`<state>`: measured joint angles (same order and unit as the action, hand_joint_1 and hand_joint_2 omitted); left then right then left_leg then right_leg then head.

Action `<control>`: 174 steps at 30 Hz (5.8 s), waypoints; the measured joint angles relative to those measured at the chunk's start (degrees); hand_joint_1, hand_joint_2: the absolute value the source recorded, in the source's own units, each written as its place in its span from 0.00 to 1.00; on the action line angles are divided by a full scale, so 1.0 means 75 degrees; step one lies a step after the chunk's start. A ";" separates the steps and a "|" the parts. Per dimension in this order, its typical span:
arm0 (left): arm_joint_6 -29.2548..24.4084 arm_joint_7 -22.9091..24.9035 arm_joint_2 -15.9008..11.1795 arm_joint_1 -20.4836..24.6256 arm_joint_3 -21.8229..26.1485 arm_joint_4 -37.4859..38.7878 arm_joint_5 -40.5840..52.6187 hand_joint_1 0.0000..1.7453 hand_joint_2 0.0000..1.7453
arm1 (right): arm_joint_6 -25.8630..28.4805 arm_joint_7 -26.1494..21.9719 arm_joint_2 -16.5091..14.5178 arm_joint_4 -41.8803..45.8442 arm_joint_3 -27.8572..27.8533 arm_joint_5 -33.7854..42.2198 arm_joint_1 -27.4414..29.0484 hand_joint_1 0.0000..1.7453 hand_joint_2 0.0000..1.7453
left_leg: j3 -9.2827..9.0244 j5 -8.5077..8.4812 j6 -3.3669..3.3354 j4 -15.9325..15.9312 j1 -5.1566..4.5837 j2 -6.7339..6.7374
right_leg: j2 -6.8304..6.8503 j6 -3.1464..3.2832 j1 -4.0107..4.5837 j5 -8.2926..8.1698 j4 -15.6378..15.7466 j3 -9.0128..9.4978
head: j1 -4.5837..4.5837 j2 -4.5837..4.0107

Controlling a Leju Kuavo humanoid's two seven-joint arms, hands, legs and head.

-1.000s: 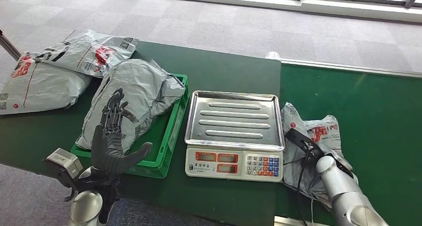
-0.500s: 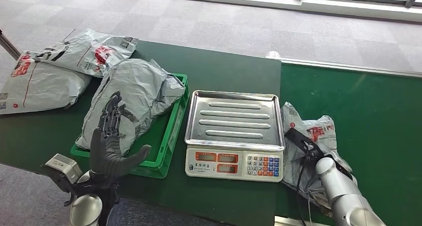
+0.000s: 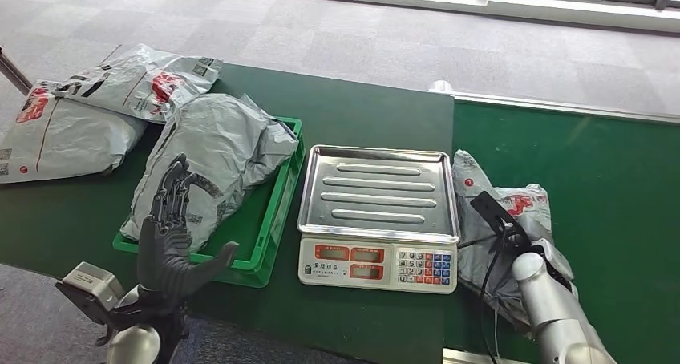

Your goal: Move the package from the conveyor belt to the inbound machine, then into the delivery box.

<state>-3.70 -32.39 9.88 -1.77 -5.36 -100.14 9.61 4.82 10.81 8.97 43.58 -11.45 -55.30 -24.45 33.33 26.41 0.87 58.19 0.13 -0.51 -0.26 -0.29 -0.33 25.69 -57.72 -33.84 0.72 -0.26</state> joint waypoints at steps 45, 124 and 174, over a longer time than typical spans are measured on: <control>-0.0407 -0.0164 0.0232 -0.0162 -0.0015 -0.0388 0.0331 0.00 1.00 | 0.4666 -0.2515 -0.0831 0.7683 -0.1080 0.2078 0.2257 1.00 1.00 | 0.0023 0.0003 0.0005 -0.0002 0.0001 -0.0006 | -0.0002 0.0002 0.0001 0.0005 0.0000 -0.0038 | 0.0000 0.0000; -0.0374 -0.0327 -0.0496 0.2147 -0.0191 0.1272 -0.0408 0.00 1.00 | -0.3135 -0.3666 -0.2597 -0.2299 0.4395 0.4350 -0.3326 0.00 1.00 | 0.0149 -0.0172 0.0112 -0.0034 0.0042 -0.0066 | 0.0045 0.0101 0.0034 -0.0111 -0.0042 -0.0178 | -0.0002 0.0000; -0.0980 0.1544 -0.0490 0.3802 -0.1062 0.2473 0.1657 0.00 1.00 | 0.1411 -0.6067 -0.1284 0.7363 0.2055 0.6754 0.2539 0.00 1.00 | 0.0165 -0.0145 0.0089 -0.0023 0.0031 -0.0022 | 0.0011 0.0088 0.0012 -0.0104 -0.0038 -0.0206 | -0.0002 0.0000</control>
<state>-11.05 -20.80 6.20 26.75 -13.32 -81.60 22.03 15.40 -34.70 -0.67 98.80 3.96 -4.64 -5.41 34.56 25.32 1.54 58.02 0.37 -0.68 -0.18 0.37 -0.24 24.91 -58.01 -35.38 0.71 -0.26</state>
